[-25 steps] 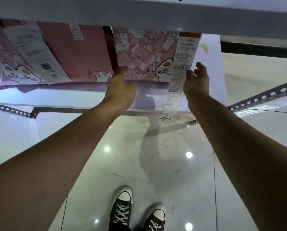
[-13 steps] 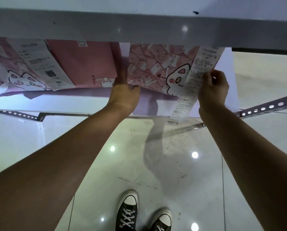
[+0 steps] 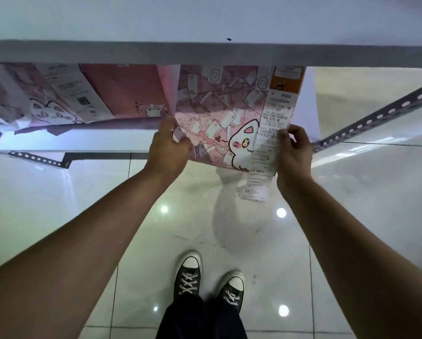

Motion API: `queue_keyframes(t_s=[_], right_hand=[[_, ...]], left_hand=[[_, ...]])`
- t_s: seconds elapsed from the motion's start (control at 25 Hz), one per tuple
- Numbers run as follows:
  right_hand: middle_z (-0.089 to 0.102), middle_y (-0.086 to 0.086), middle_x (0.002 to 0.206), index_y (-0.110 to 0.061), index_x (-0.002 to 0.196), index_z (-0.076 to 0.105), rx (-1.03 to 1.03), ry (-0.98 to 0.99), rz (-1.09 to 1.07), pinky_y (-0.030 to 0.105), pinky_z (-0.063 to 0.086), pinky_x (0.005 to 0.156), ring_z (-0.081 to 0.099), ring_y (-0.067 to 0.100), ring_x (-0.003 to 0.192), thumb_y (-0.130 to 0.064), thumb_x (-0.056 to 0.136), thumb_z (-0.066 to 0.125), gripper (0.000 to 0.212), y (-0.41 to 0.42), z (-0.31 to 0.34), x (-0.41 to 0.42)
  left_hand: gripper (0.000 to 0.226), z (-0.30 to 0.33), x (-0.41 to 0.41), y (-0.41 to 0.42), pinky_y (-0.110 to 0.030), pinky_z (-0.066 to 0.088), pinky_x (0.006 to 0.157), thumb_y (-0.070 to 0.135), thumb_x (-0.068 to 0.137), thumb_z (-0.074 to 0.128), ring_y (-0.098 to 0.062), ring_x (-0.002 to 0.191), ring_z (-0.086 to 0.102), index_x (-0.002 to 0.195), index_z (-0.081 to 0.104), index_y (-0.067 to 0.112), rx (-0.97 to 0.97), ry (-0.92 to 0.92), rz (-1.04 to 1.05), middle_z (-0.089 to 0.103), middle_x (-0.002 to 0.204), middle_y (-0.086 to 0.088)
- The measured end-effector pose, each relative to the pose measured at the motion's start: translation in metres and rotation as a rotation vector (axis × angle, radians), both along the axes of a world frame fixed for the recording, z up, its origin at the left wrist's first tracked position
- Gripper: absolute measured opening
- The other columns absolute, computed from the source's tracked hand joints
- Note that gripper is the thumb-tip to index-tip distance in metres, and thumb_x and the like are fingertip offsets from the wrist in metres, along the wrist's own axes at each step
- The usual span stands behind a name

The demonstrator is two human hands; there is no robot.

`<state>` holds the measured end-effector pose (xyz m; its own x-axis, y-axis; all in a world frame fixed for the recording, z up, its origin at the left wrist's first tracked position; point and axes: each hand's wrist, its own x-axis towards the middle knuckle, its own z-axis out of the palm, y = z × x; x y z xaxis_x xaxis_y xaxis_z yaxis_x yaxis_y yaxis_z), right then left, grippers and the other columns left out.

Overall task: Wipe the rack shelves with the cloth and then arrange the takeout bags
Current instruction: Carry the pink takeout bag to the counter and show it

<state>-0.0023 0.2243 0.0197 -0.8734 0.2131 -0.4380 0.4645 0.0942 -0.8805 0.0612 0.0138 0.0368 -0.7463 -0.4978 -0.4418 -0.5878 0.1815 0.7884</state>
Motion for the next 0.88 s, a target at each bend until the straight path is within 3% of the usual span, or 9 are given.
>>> queue_keyframes(t_s=[0.12, 0.2, 0.28, 0.36, 0.56, 0.64, 0.76, 0.88], right_hand=[[0.072, -0.002, 0.098, -0.023, 0.096, 0.059, -0.016, -0.086, -0.016, 0.05, 0.06, 0.084, 0.07, 0.025, 0.095, -0.029, 0.103, 0.049, 0.014, 0.009, 0.022, 0.041], [0.069, -0.006, 0.099, -0.021, 0.102, 0.061, 0.003, -0.12, -0.035, 0.046, 0.059, 0.085, 0.068, 0.022, 0.097, -0.029, 0.103, 0.048, 0.016, 0.019, 0.04, 0.069], [0.068, -0.006, 0.097, -0.018, 0.106, 0.062, 0.007, -0.133, -0.061, 0.033, 0.059, 0.073, 0.066, 0.018, 0.093, -0.026, 0.103, 0.046, 0.018, 0.029, 0.059, 0.095], [0.066, -0.007, 0.093, -0.016, 0.109, 0.062, 0.002, -0.152, -0.09, 0.018, 0.05, 0.055, 0.063, 0.01, 0.082, -0.024, 0.104, 0.046, 0.019, 0.039, 0.082, 0.12], [0.063, -0.007, 0.097, -0.014, 0.12, 0.055, 0.024, -0.159, -0.18, 0.009, 0.044, 0.048, 0.06, 0.002, 0.077, -0.026, 0.105, 0.042, 0.024, 0.06, 0.149, 0.164], [0.064, -0.001, 0.104, -0.013, 0.12, 0.053, 0.022, -0.122, -0.23, 0.015, 0.048, 0.057, 0.062, 0.007, 0.084, -0.024, 0.105, 0.038, 0.024, 0.067, 0.185, 0.174], [0.065, 0.015, 0.117, -0.011, 0.114, 0.055, -0.005, -0.067, -0.286, 0.034, 0.05, 0.077, 0.063, 0.027, 0.101, -0.018, 0.105, 0.035, 0.023, 0.079, 0.244, 0.191], [0.065, 0.016, 0.116, -0.009, 0.113, 0.058, 0.009, -0.032, -0.341, 0.033, 0.048, 0.075, 0.061, 0.025, 0.098, -0.016, 0.104, 0.033, 0.027, 0.098, 0.299, 0.212]], left_hand=[[0.046, 0.025, 0.034, 0.013, -0.028, 0.05, 0.07, 0.024, 0.082, 0.063, -0.021, 0.102, 0.065, 0.127, 0.052, 0.025, 0.064, -0.095, 0.022, 0.065, 0.117, -0.001], [0.043, 0.044, 0.058, 0.02, -0.04, 0.056, 0.085, 0.022, 0.08, 0.064, -0.023, 0.104, 0.067, 0.122, 0.055, 0.022, 0.107, -0.127, 0.057, 0.068, 0.117, -0.004], [0.029, 0.066, 0.082, 0.026, -0.048, 0.057, 0.092, 0.019, 0.087, 0.065, -0.024, 0.101, 0.07, 0.114, 0.058, 0.022, 0.106, -0.148, 0.084, 0.07, 0.113, -0.006], [0.024, 0.092, 0.104, 0.034, -0.048, 0.058, 0.089, 0.023, 0.09, 0.064, -0.022, 0.091, 0.073, 0.113, 0.058, 0.025, 0.1, -0.184, 0.064, 0.072, 0.106, -0.003], [0.035, 0.167, 0.14, 0.059, -0.04, 0.058, 0.089, 0.022, 0.091, 0.064, -0.019, 0.092, 0.072, 0.124, 0.055, 0.023, 0.123, -0.194, -0.005, 0.07, 0.112, -0.005], [0.034, 0.198, 0.147, 0.067, -0.036, 0.058, 0.087, 0.021, 0.092, 0.063, -0.018, 0.094, 0.071, 0.125, 0.055, 0.024, 0.118, -0.162, -0.048, 0.068, 0.115, -0.004], [0.034, 0.251, 0.157, 0.078, -0.033, 0.057, 0.084, 0.02, 0.093, 0.063, -0.012, 0.091, 0.069, 0.127, 0.056, 0.023, 0.12, -0.101, -0.104, 0.067, 0.114, -0.002], [0.032, 0.299, 0.164, 0.091, -0.04, 0.056, 0.093, 0.017, 0.092, 0.064, -0.014, 0.099, 0.066, 0.122, 0.057, 0.024, 0.13, -0.055, -0.165, 0.066, 0.115, 0.0]])
